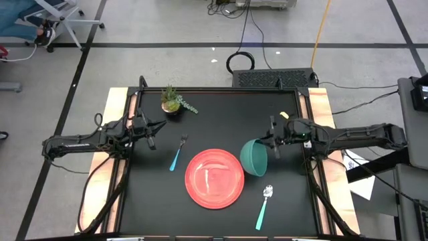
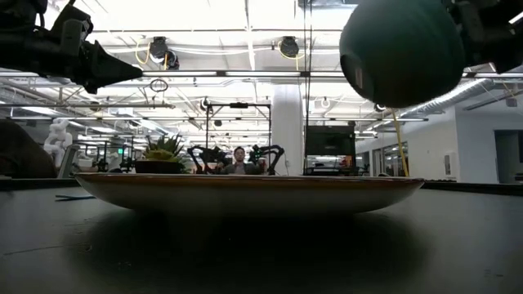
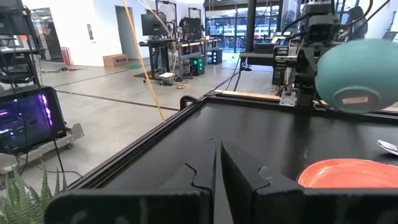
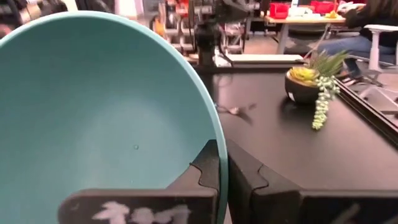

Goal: Set table place
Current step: Put the green bowl on the orange plate, then put the blue fork to the left of the bowl green bowl on the orange plate

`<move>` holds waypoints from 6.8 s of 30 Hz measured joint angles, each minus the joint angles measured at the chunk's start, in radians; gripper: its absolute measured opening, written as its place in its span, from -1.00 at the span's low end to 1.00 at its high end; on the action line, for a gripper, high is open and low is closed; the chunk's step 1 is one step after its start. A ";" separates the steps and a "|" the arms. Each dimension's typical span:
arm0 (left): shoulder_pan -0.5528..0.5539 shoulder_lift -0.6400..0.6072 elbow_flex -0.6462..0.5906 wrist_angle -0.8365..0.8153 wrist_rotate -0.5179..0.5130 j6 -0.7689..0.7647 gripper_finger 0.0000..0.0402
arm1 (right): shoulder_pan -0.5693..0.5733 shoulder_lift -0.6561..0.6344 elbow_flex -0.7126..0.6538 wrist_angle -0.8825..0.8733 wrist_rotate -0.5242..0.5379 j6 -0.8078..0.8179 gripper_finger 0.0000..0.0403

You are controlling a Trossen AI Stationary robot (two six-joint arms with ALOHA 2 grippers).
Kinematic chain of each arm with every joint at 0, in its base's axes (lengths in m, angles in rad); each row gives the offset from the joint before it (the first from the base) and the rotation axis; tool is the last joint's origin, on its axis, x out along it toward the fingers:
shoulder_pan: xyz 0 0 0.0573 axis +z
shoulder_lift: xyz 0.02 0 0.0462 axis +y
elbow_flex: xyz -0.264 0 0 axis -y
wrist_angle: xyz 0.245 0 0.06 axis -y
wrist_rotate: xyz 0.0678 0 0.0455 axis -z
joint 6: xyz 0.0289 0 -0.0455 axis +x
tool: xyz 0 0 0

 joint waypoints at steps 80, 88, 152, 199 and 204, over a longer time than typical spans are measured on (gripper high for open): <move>0.000 0.000 0.000 0.027 0.000 -0.013 -0.85 | 0.039 0.979 0.879 -0.685 -0.183 0.085 -1.00; 0.000 0.000 0.000 0.030 0.001 -0.008 -0.85 | 0.039 0.977 0.881 -0.672 -0.183 0.081 -1.00; 0.000 0.000 0.000 0.043 0.010 0.000 -0.85 | 0.122 1.222 1.119 -0.841 0.059 0.090 -1.00; 0.000 0.000 0.000 0.024 0.010 0.000 -0.85 | 0.150 1.178 1.115 -0.768 0.108 0.079 -0.14; 0.000 0.000 0.000 0.024 0.010 0.000 -0.85 | 0.139 1.067 1.116 -0.734 0.108 0.035 -0.03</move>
